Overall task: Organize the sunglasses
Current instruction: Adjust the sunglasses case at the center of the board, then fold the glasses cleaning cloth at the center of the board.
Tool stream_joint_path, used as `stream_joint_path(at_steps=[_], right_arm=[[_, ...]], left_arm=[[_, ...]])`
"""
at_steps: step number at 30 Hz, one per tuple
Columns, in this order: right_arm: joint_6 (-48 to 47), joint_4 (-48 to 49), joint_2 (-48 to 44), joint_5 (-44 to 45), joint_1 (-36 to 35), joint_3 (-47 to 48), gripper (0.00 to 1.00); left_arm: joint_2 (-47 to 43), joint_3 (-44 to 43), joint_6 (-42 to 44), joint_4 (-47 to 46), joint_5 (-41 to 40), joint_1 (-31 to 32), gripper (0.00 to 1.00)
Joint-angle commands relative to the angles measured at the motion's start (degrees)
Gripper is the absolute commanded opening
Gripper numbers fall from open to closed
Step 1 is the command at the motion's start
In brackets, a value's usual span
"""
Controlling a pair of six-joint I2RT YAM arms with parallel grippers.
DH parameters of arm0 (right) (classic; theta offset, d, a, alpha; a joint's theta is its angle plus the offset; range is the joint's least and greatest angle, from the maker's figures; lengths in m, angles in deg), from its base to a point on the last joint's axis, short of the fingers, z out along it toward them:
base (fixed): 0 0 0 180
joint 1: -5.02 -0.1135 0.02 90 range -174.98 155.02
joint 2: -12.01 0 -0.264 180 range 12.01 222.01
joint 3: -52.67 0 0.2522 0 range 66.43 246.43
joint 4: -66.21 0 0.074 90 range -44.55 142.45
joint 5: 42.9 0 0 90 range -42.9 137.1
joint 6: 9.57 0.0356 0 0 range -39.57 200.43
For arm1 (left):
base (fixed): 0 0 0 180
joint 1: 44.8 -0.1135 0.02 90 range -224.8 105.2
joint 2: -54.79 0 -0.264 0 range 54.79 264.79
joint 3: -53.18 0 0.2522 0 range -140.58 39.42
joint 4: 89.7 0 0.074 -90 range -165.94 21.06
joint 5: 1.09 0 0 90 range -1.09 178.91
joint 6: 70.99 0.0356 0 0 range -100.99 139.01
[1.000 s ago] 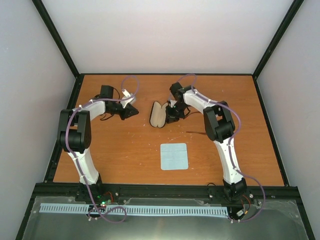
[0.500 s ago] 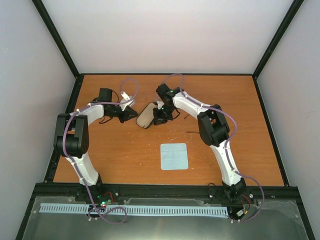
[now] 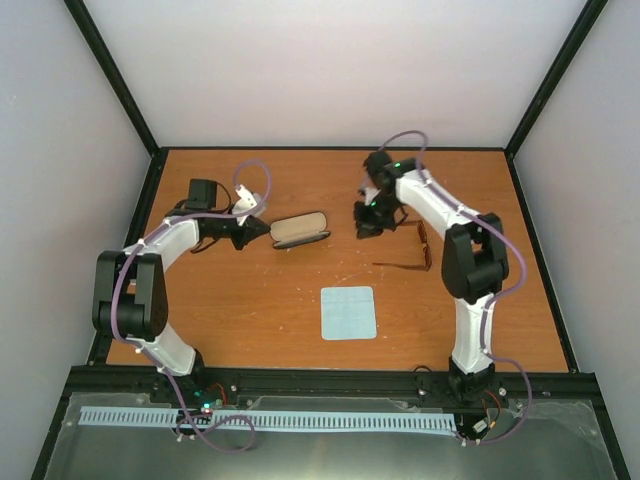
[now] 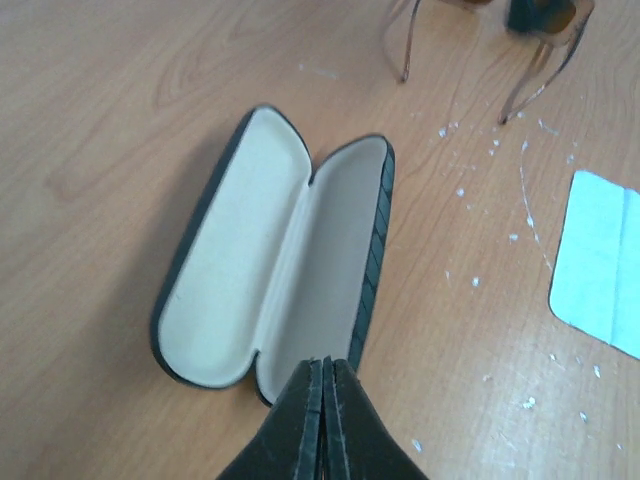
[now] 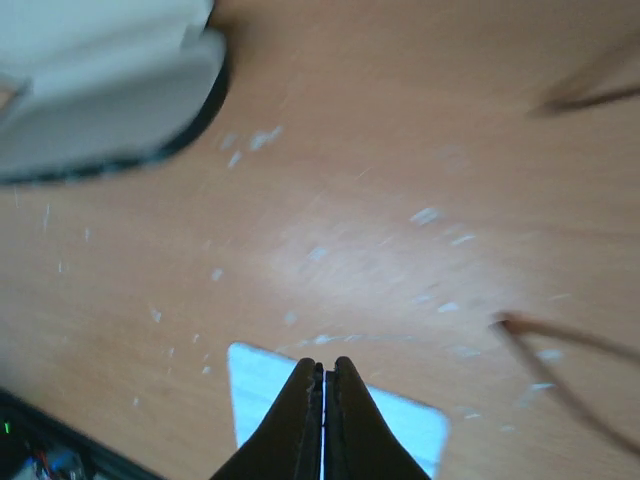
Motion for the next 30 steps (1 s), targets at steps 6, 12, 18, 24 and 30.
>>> stream_joint_path(at_steps=[6,12,18,24,30], right_arm=[[-0.1,-1.5,18.9,-3.8,6.4,24.1,0.03],[0.1,-2.3,22.3,-4.4,5.3,27.9,0.03],[-2.7,4.9,6.1,1.5,6.2,9.3,0.03],[-3.2,7.9,-14.8,2.9,6.1,-14.5,0.21],[-2.1,12.0,-26.3,2.0,5.9,-32.7,0.16]], left_arm=[[2.6,1.3,2.4,5.7,-3.5,-0.2,0.03],[3.4,-2.9,0.6,6.5,-2.7,-0.2,0.05],[-2.7,-5.2,4.0,10.3,-1.4,4.1,0.10],[-3.1,-6.3,6.7,13.1,-3.5,15.1,0.07],[1.7,-5.2,3.4,11.0,-6.5,25.0,0.01]])
